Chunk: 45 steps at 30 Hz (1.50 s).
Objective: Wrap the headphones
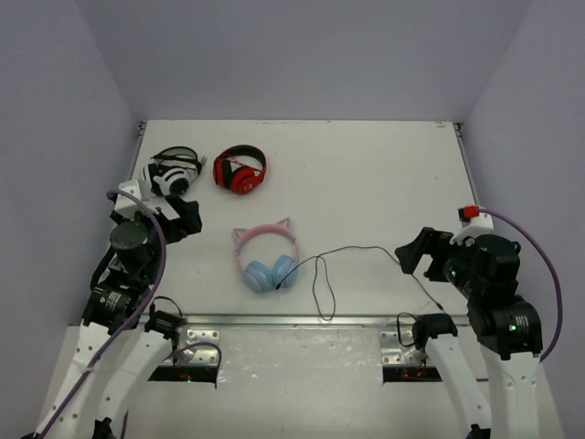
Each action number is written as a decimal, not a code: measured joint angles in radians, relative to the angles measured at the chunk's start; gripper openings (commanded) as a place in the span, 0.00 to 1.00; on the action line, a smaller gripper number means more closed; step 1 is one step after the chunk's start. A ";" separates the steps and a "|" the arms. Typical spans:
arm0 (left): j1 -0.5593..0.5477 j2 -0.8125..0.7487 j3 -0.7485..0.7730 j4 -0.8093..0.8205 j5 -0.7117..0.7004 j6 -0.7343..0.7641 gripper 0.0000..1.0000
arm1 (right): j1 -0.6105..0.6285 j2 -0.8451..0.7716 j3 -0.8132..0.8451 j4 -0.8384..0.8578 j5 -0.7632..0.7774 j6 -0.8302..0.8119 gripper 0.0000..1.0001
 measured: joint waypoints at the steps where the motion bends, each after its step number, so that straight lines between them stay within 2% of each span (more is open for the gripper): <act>1: 0.000 0.003 0.000 0.000 0.004 0.000 1.00 | 0.000 0.000 0.000 0.000 -0.001 0.000 0.99; 6: 0.000 0.037 0.000 0.020 0.077 0.026 1.00 | 0.002 0.000 0.000 0.010 -0.042 0.001 0.99; 10: 0.000 0.155 0.014 0.054 0.177 0.060 1.00 | 0.006 -0.004 -0.009 0.061 -0.129 0.007 0.99; 13: -0.001 0.381 0.116 0.042 0.254 0.107 1.00 | 0.006 0.001 -0.011 0.084 -0.183 0.006 0.99; 19: -0.031 0.948 0.426 0.015 0.391 0.270 0.99 | 0.006 0.008 -0.015 0.153 -0.256 0.008 0.99; 22: -0.090 1.158 0.507 -0.035 0.397 0.353 0.99 | 0.006 0.012 -0.018 0.180 -0.296 0.011 0.99; 28: -0.250 1.367 0.531 -0.136 0.398 0.474 0.93 | 0.011 0.014 -0.035 0.214 -0.368 0.023 0.99; 33: -0.242 1.450 0.573 -0.152 0.425 0.526 0.84 | 0.013 0.002 -0.081 0.240 -0.385 0.027 0.99; 39: -0.233 1.498 0.583 -0.151 0.433 0.545 0.56 | 0.013 0.005 -0.083 0.245 -0.392 0.029 0.99; 41: -0.233 1.499 0.583 -0.148 0.439 0.544 0.33 | 0.013 0.005 -0.083 0.248 -0.394 0.029 0.99; 44: -0.231 1.496 0.569 -0.135 0.448 0.550 0.05 | 0.013 0.005 -0.083 0.248 -0.394 0.029 0.99; 45: -0.230 1.493 0.562 -0.133 0.453 0.555 0.01 | 0.013 0.004 -0.083 0.248 -0.394 0.029 0.99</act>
